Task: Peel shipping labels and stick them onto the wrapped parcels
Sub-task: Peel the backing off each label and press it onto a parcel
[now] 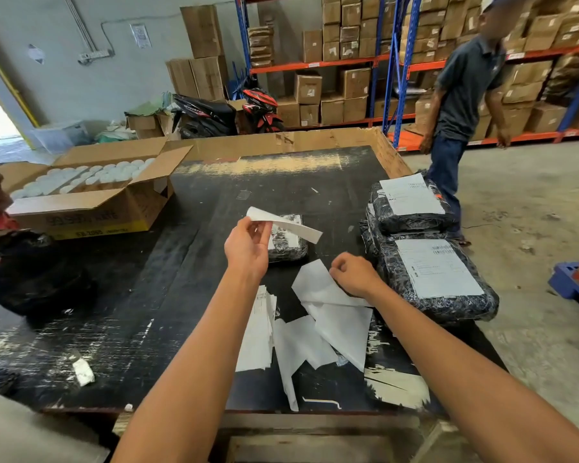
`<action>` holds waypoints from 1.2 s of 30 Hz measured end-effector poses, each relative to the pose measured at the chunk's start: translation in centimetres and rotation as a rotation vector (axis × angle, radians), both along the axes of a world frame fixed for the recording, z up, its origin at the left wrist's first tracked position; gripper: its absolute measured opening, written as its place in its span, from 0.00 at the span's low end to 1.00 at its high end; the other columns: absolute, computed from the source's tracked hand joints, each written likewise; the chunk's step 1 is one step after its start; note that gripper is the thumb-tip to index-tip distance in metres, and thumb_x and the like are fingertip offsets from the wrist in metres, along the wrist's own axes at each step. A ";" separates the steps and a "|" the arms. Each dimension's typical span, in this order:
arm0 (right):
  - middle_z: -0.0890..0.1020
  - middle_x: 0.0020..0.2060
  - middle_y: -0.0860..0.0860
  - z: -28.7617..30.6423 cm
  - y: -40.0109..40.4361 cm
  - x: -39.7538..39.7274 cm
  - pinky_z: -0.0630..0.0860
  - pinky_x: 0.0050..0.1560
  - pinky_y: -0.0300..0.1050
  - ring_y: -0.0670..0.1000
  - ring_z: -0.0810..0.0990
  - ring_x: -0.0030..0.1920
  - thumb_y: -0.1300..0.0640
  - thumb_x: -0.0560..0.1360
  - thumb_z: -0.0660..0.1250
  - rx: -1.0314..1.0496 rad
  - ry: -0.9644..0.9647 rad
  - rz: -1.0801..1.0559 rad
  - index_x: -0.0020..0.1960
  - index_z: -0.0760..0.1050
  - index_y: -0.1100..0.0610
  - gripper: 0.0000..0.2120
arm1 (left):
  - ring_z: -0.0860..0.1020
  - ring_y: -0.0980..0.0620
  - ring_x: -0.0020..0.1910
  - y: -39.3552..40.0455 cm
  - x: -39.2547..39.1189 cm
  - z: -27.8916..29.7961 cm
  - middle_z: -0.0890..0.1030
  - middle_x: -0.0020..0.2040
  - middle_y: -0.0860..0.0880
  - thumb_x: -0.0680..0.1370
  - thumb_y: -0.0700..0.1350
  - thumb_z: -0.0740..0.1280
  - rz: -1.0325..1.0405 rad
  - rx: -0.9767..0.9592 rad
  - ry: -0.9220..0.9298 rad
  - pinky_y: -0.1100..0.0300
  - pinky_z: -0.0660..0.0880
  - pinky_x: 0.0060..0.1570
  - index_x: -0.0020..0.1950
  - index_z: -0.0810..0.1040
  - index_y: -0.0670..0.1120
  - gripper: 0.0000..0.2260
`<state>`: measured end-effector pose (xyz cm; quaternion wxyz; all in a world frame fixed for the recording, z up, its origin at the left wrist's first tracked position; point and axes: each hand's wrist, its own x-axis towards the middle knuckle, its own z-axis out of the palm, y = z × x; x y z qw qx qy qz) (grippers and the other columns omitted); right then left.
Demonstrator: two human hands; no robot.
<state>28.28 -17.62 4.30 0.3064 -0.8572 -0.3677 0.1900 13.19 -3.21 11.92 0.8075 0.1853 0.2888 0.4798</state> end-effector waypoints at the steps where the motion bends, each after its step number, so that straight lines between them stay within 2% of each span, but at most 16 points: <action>1: 0.78 0.59 0.56 0.5 0.0 -0.1 0.77 0.59 0.52 0.57 0.80 0.57 0.55 0.79 0.66 0.118 -0.004 -0.011 0.63 0.76 0.55 0.13 | 0.82 0.44 0.49 -0.4 0.2 0.1 0.82 0.48 0.37 0.81 0.33 0.65 -0.002 0.014 -0.005 0.55 0.84 0.38 0.53 0.77 0.34 0.04; 4: 0.72 0.62 0.50 2.2 -0.2 -0.9 0.71 0.56 0.42 0.47 0.75 0.58 0.60 0.74 0.69 0.604 0.062 -0.022 0.68 0.71 0.49 0.24 | 0.83 0.44 0.47 -1.4 0.9 0.0 0.81 0.47 0.38 0.81 0.33 0.64 0.008 0.040 0.022 0.54 0.84 0.39 0.52 0.77 0.35 0.03; 6: 0.71 0.62 0.47 3.1 -0.4 -1.6 0.69 0.59 0.41 0.45 0.72 0.60 0.56 0.70 0.70 0.713 0.017 0.058 0.68 0.68 0.46 0.28 | 0.82 0.45 0.46 -2.4 1.4 0.1 0.81 0.44 0.40 0.81 0.33 0.63 -0.001 0.074 0.056 0.53 0.84 0.44 0.48 0.77 0.36 0.04; 9: 0.73 0.60 0.46 3.7 -0.1 -2.1 0.70 0.61 0.50 0.50 0.73 0.61 0.50 0.70 0.73 0.581 -0.192 0.132 0.66 0.70 0.48 0.26 | 0.82 0.45 0.47 -4.1 2.6 0.0 0.81 0.42 0.41 0.80 0.33 0.63 -0.038 0.129 0.110 0.53 0.84 0.48 0.48 0.76 0.36 0.04; 12: 0.76 0.49 0.47 3.8 0.3 -2.0 0.75 0.54 0.56 0.52 0.77 0.51 0.58 0.77 0.69 0.607 -0.283 0.047 0.54 0.75 0.53 0.07 | 0.81 0.45 0.45 -5.5 3.3 -0.1 0.81 0.41 0.43 0.80 0.34 0.62 -0.090 0.137 0.144 0.54 0.84 0.45 0.47 0.77 0.37 0.05; 14: 0.77 0.46 0.47 3.7 0.2 -1.7 0.76 0.49 0.55 0.51 0.76 0.47 0.63 0.79 0.65 0.623 -0.249 -0.015 0.50 0.74 0.54 0.04 | 0.81 0.45 0.44 -6.0 3.3 -0.2 0.80 0.41 0.43 0.80 0.36 0.63 -0.133 0.155 0.140 0.52 0.84 0.47 0.46 0.77 0.39 0.05; 16: 0.78 0.47 0.49 3.4 -0.1 -1.1 0.74 0.46 0.50 0.51 0.77 0.47 0.62 0.81 0.63 0.591 -0.203 -0.075 0.49 0.74 0.54 0.05 | 0.82 0.43 0.45 -6.2 2.9 -0.5 0.80 0.41 0.44 0.80 0.43 0.65 -0.178 0.164 0.112 0.50 0.83 0.52 0.45 0.76 0.41 0.07; 18: 0.79 0.47 0.49 3.0 -0.7 -0.5 0.72 0.42 0.45 0.51 0.77 0.47 0.60 0.81 0.64 0.583 -0.069 -0.148 0.49 0.73 0.53 0.04 | 0.83 0.44 0.46 -5.7 2.4 -1.0 0.81 0.42 0.44 0.80 0.50 0.66 -0.173 0.166 0.120 0.49 0.81 0.57 0.47 0.78 0.41 0.12; 19: 0.79 0.46 0.47 3.0 -0.8 -0.3 0.71 0.40 0.42 0.49 0.77 0.46 0.58 0.82 0.64 0.594 0.034 -0.174 0.49 0.73 0.52 0.03 | 0.82 0.45 0.46 -5.2 2.1 -1.3 0.81 0.43 0.44 0.80 0.51 0.67 -0.144 0.184 0.181 0.50 0.81 0.57 0.49 0.78 0.41 0.12; 21: 0.79 0.45 0.45 2.8 -1.1 0.0 0.71 0.40 0.41 0.47 0.77 0.46 0.56 0.81 0.65 0.603 0.230 -0.178 0.50 0.74 0.52 0.02 | 0.80 0.47 0.44 -4.7 1.9 -2.2 0.81 0.46 0.43 0.80 0.45 0.67 -0.110 0.252 0.398 0.54 0.80 0.53 0.50 0.79 0.41 0.07; 23: 0.81 0.49 0.49 2.7 -0.8 0.0 0.76 0.46 0.47 0.49 0.78 0.47 0.57 0.81 0.66 0.604 0.385 -0.146 0.52 0.75 0.53 0.01 | 0.80 0.46 0.45 -4.9 1.8 -3.0 0.82 0.49 0.40 0.80 0.41 0.67 -0.176 0.305 0.570 0.55 0.79 0.50 0.51 0.80 0.40 0.04; 25: 0.82 0.52 0.54 2.6 -0.3 -0.2 0.79 0.54 0.55 0.52 0.80 0.49 0.58 0.81 0.66 0.594 0.500 -0.114 0.52 0.75 0.54 0.01 | 0.80 0.45 0.45 -4.8 1.7 -4.0 0.83 0.48 0.40 0.79 0.38 0.68 -0.218 0.341 0.619 0.55 0.80 0.46 0.53 0.80 0.37 0.05; 27: 0.83 0.52 0.55 2.3 0.4 -0.3 0.80 0.56 0.58 0.55 0.81 0.51 0.59 0.81 0.67 0.580 0.572 -0.096 0.50 0.75 0.53 0.03 | 0.80 0.47 0.43 -4.4 1.5 -4.5 0.83 0.44 0.43 0.79 0.35 0.69 -0.179 0.403 0.639 0.58 0.79 0.43 0.49 0.81 0.37 0.02; 32: 0.84 0.46 0.48 0.9 2.8 0.6 0.81 0.50 0.51 0.52 0.83 0.49 0.59 0.79 0.68 0.547 0.559 -0.175 0.48 0.78 0.51 0.04 | 0.85 0.46 0.46 -1.8 1.8 -5.6 0.86 0.48 0.42 0.78 0.35 0.71 -0.145 0.433 0.690 0.55 0.83 0.47 0.46 0.81 0.37 0.02; 34: 0.84 0.43 0.46 0.6 4.3 0.6 0.79 0.44 0.44 0.49 0.81 0.46 0.58 0.79 0.69 0.539 0.464 -0.233 0.46 0.79 0.50 0.04 | 0.83 0.47 0.42 -0.3 2.4 -6.0 0.86 0.45 0.42 0.77 0.35 0.71 -0.128 0.439 0.746 0.54 0.82 0.48 0.43 0.81 0.40 0.04; 36: 0.82 0.40 0.44 0.6 5.7 0.5 0.76 0.39 0.40 0.48 0.81 0.44 0.58 0.78 0.70 0.536 0.398 -0.278 0.44 0.79 0.49 0.06 | 0.81 0.49 0.38 1.1 3.0 -6.1 0.85 0.42 0.45 0.78 0.37 0.70 -0.095 0.447 0.815 0.53 0.80 0.44 0.41 0.80 0.43 0.06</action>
